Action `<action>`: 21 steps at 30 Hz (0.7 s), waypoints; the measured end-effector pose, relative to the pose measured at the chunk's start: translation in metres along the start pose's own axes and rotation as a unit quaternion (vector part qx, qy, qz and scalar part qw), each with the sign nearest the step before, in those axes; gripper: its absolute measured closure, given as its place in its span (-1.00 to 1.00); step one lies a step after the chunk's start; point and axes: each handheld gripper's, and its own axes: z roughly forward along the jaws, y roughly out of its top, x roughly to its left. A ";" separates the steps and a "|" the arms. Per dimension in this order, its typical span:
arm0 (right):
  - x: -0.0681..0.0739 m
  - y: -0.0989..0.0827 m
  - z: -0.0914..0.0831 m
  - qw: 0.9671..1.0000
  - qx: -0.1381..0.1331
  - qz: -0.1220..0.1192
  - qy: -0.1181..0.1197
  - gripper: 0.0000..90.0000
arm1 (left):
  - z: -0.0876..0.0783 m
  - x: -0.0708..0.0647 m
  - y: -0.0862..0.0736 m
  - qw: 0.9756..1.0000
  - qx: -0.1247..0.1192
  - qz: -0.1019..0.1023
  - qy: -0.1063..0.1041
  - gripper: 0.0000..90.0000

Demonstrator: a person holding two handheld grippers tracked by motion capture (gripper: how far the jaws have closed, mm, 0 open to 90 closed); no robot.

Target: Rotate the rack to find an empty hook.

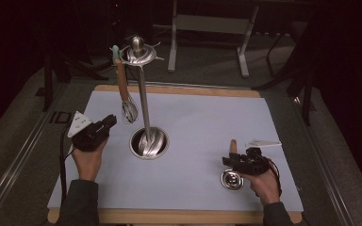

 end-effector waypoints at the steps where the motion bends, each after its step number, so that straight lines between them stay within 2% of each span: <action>1: 0.000 0.000 0.000 1.000 0.000 0.000 -0.001 0.21 | 0.000 0.000 -0.004 1.000 0.001 -0.006 0.000 0.80; 12: -0.006 -0.003 -0.002 1.000 0.002 0.001 -0.028 0.21 | 0.011 -0.005 -0.048 0.998 0.059 -0.020 -0.002 0.73; 21: -0.012 -0.006 -0.003 0.999 0.009 0.007 -0.049 0.24 | 0.012 -0.001 -0.076 0.996 0.075 -0.041 0.004 0.71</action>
